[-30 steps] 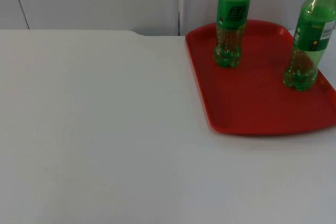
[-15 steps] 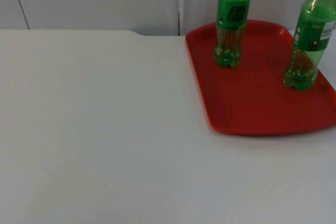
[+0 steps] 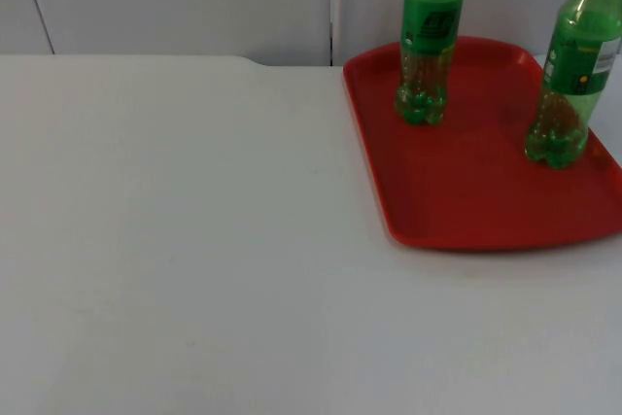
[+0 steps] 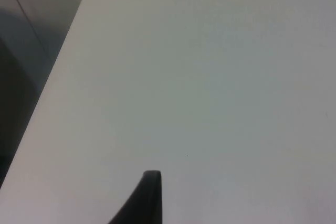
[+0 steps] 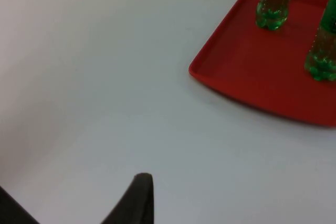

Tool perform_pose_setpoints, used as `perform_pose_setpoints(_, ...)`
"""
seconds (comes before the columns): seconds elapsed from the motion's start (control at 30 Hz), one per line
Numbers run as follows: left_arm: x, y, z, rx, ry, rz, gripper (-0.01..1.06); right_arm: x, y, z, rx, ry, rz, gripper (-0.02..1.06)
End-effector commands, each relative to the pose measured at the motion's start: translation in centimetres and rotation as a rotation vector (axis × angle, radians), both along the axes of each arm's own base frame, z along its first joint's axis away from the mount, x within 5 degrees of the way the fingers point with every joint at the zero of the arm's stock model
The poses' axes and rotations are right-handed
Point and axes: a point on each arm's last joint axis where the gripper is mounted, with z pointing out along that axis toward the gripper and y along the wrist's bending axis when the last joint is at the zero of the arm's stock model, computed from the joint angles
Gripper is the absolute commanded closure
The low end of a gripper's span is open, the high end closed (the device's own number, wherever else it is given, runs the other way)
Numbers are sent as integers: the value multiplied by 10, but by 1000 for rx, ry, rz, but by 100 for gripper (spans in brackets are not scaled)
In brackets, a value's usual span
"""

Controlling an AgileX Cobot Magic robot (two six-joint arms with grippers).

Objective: Place the bottle upright on the tray.

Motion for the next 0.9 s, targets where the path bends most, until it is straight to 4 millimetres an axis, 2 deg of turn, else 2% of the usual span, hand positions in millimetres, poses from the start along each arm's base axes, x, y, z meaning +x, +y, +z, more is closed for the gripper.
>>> perform_pose_setpoints(0.0,0,0,-2,-1,0,9,0,0,0,-1,-3,-6,8,-1)
perform_pose_setpoints(0.87,0,0,-2,-1,0,9,0,0,0,-1,-3,-6,6,-1)
